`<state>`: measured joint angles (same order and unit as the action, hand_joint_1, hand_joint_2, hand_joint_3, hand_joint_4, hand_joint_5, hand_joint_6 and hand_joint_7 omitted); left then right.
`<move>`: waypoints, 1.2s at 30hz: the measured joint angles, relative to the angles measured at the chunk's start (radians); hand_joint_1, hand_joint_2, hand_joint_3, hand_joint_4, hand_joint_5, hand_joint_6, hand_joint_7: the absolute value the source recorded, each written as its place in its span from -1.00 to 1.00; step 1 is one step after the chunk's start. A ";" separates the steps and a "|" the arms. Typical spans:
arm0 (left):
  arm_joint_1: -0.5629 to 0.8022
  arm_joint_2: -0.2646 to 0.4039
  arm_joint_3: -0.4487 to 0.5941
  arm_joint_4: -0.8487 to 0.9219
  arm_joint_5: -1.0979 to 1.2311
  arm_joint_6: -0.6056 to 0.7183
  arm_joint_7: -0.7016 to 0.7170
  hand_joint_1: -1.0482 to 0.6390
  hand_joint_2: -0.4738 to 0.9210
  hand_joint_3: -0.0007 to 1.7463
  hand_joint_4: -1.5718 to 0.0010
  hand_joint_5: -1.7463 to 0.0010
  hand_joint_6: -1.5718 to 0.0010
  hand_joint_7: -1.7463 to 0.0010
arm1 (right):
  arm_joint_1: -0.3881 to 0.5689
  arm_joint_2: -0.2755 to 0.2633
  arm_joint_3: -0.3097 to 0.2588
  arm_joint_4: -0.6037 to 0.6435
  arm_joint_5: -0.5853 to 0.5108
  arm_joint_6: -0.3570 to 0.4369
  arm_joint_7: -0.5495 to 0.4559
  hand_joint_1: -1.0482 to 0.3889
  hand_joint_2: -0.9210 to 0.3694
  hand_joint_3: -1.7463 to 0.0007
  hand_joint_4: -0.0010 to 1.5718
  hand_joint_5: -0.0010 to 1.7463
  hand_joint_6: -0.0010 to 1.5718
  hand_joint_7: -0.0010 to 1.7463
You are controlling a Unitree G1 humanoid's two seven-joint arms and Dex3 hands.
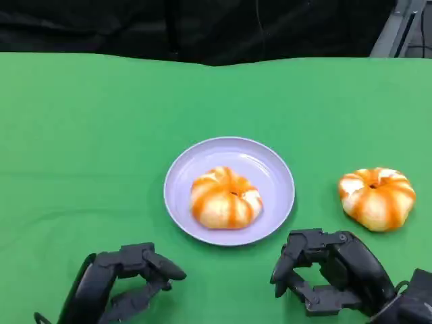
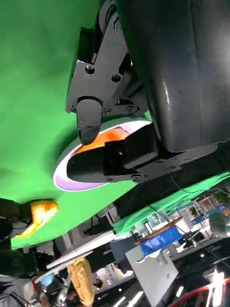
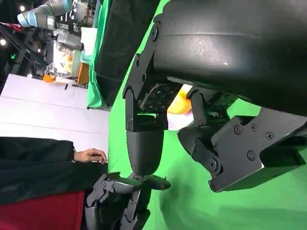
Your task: Grasp the bread from the table and place it into the plate.
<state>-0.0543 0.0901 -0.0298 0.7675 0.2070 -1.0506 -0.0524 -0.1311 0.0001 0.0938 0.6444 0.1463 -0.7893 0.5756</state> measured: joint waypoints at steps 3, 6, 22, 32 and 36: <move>-0.001 0.000 -0.009 0.000 0.015 0.000 0.016 0.11 0.78 -0.17 0.05 -0.85 -0.01 -0.45 | 0.000 0.000 0.000 0.000 0.000 0.000 0.000 0.59 -0.51 -0.20 0.15 0.51 0.18 0.18; -0.006 0.000 -0.020 0.002 0.031 0.000 0.020 0.08 0.72 -0.09 0.07 -0.91 0.01 -0.52 | 0.000 0.000 0.000 0.002 0.000 0.000 0.000 0.59 -0.51 -0.19 0.15 0.50 0.19 0.18; -0.032 0.008 -0.041 0.033 0.008 0.003 0.015 0.06 0.69 -0.03 0.09 -0.96 0.04 -0.53 | -0.001 0.000 -0.001 0.019 -0.007 -0.005 0.001 0.60 -0.54 -0.18 0.14 0.51 0.19 0.15; -0.037 0.011 -0.043 0.032 -0.003 0.003 0.014 0.04 0.66 0.02 0.08 -0.96 0.03 -0.53 | -0.005 -0.001 -0.004 0.026 -0.008 -0.009 0.003 0.58 -0.54 -0.16 0.14 0.51 0.20 0.16; -0.036 0.011 -0.044 0.032 -0.005 0.003 0.014 0.05 0.65 0.03 0.08 -0.95 0.02 -0.53 | -0.005 -0.001 -0.004 0.026 -0.008 -0.009 0.003 0.59 -0.54 -0.16 0.14 0.51 0.19 0.16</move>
<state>-0.0907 0.1014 -0.0736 0.7995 0.2021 -1.0473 -0.0387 -0.1365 -0.0005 0.0900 0.6700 0.1382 -0.7986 0.5783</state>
